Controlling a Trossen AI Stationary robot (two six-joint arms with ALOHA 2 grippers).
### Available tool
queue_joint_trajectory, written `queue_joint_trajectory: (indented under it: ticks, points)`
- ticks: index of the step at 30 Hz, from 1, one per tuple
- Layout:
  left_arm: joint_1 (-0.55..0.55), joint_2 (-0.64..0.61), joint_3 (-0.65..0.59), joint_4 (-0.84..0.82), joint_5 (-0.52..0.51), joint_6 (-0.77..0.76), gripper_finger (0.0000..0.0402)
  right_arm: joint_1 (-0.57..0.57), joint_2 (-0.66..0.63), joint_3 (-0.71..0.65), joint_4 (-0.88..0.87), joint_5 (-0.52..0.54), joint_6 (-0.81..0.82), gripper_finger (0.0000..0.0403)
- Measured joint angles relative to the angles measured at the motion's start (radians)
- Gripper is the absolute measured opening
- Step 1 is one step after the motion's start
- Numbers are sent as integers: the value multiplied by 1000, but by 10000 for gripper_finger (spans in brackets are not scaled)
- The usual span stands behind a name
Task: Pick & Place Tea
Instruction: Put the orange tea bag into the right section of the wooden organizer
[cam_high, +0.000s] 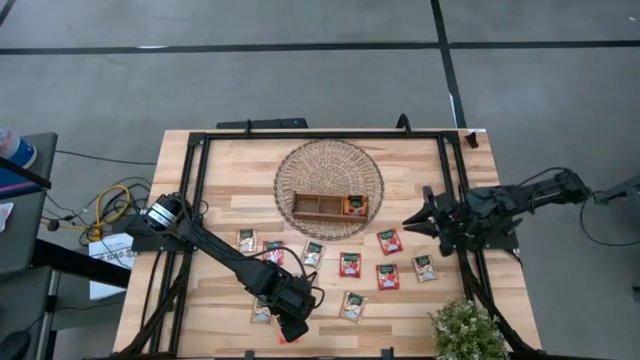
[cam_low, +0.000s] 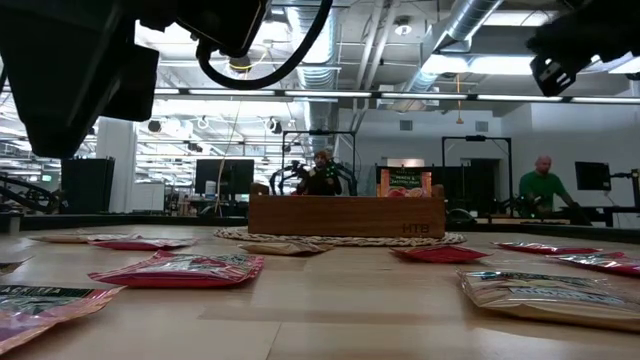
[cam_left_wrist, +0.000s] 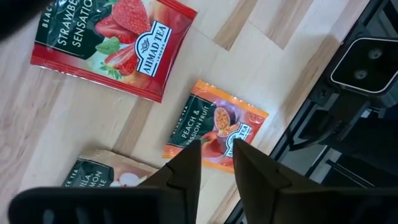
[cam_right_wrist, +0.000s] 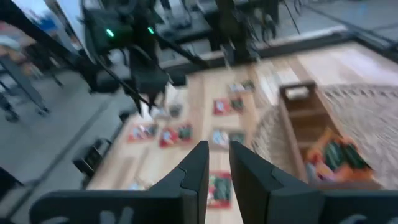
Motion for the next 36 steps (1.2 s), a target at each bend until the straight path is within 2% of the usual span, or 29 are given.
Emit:
queue_joint_trajectory:
  ticks: [8,17,26,36]
  points:
    - [0,0,0,0,0,0,110,-40,-109,-60,47,-79,1,56]
    - [0,0,0,-1,0,1,126,-60,-341,-127,44,-92,52,56]
    - [3,1,0,4,0,2,143,-60,-316,-135,38,-88,54,56]
    - [3,14,0,6,-29,24,190,-60,-316,-134,14,-86,53,56]
